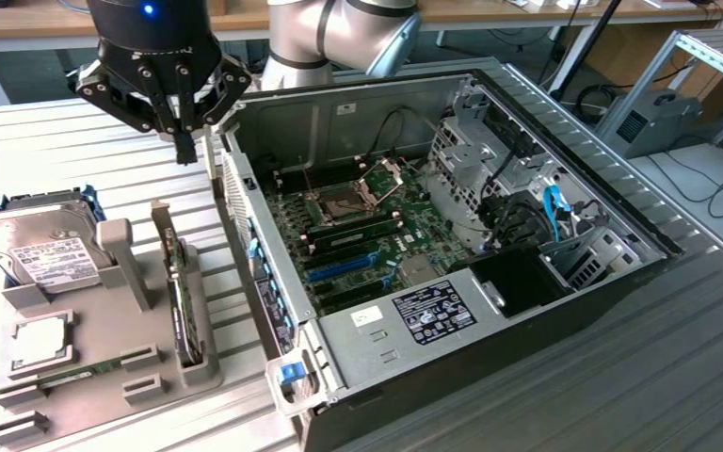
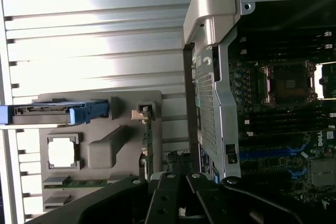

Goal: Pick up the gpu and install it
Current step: 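Reach for the gpu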

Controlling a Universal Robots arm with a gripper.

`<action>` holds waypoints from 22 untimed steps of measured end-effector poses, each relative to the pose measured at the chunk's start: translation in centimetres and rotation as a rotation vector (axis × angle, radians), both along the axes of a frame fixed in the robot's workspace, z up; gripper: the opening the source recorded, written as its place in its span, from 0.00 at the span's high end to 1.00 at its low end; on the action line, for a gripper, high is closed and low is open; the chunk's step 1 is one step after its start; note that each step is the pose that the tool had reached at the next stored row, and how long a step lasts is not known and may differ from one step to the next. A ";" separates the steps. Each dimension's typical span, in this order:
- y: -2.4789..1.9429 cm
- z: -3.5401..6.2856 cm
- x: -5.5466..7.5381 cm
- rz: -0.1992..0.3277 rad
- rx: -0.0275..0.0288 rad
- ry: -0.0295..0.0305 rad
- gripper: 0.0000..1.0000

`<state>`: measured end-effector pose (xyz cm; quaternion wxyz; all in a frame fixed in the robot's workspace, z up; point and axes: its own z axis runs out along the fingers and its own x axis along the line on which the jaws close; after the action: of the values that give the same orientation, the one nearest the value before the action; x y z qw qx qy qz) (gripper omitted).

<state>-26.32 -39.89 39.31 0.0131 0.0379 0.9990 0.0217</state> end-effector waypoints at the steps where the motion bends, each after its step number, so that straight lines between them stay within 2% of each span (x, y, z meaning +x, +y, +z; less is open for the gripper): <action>1: 0.00 0.00 -0.1 0.000 0.0001 0.0000 0.89; 13: -0.07 -0.01 -0.3 0.000 0.0000 0.0000 0.89; 22: -0.91 -0.03 -0.6 0.000 0.0000 0.0000 0.89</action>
<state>-26.97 -40.81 39.28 0.0131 0.0379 0.9990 0.0217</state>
